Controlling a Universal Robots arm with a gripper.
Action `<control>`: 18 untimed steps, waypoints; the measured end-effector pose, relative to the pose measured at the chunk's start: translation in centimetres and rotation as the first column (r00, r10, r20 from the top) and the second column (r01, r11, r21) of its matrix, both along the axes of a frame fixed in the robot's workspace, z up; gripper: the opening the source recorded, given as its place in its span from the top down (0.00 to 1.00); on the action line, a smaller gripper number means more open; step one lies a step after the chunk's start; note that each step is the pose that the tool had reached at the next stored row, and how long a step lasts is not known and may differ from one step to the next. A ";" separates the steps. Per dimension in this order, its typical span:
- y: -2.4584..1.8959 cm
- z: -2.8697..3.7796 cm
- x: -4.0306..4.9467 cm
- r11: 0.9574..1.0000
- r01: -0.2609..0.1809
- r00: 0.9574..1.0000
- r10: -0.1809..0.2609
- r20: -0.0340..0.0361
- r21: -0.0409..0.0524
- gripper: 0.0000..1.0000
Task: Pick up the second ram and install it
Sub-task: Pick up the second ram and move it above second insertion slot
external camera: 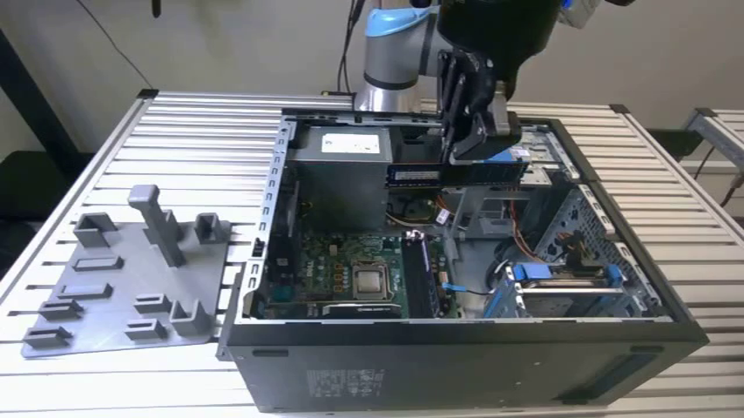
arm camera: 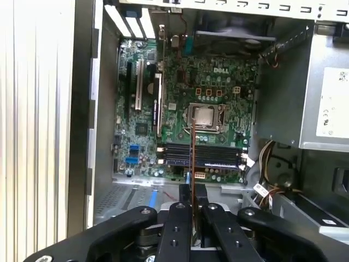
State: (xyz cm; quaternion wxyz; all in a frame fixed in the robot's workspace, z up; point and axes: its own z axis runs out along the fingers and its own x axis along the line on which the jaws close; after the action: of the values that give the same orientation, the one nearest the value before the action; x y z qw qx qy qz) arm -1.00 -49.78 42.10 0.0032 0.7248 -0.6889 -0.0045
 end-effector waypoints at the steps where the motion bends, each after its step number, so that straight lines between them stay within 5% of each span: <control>1: 0.20 0.00 0.00 1.000 0.000 1.000 0.000 0.000 0.000 0.86; 18: 1.98 -0.11 0.47 1.000 0.018 1.000 -0.018 0.000 0.000 0.86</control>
State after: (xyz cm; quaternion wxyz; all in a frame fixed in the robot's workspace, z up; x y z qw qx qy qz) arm -0.53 -47.80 41.98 0.0032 0.7186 -0.6954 -0.0045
